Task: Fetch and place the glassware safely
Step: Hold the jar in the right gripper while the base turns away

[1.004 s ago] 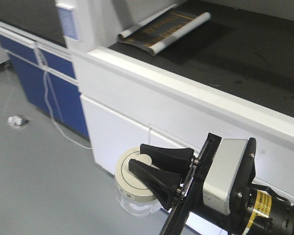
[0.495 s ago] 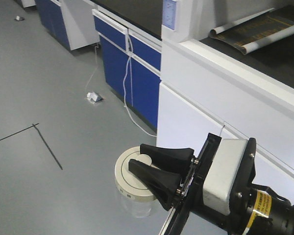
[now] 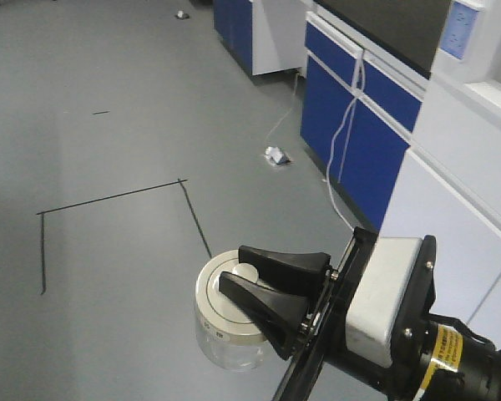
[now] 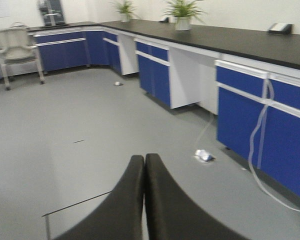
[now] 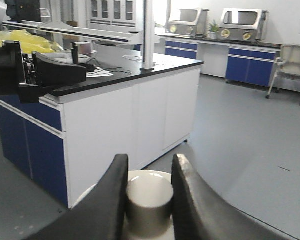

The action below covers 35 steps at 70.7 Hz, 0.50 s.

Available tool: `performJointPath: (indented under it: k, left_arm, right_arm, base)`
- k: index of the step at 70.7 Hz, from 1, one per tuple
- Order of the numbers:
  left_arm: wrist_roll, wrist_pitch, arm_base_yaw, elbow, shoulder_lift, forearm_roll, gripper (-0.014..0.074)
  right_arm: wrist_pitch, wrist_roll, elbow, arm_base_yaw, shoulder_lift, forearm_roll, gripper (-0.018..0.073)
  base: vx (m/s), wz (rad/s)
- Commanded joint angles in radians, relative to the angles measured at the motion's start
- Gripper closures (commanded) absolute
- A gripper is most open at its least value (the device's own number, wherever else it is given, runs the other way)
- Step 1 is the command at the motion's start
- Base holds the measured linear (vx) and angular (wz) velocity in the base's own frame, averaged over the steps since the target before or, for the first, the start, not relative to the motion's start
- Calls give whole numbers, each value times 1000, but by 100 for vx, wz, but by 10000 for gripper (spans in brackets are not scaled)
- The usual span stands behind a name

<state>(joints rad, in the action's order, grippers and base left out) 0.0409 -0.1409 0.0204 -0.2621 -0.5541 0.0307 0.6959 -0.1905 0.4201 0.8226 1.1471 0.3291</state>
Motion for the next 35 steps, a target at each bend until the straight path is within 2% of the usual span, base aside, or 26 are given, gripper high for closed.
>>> performJointPath:
  k: [1, 17, 35]
  left_arm:
    - [-9, -71, 5, -27, 1, -7, 603]
    - [-9, -71, 5, -27, 1, -7, 603]
    - [-9, -71, 5, -27, 1, -7, 603]
  right_arm:
    - [107, 3, 30, -1, -19, -11, 560]
    - [109, 3, 30, -1, -19, -11, 560]
    - [109, 3, 30, -1, -19, -11, 560]
  base:
    - [-4, 57]
    - [0, 49]
    - [7, 30]
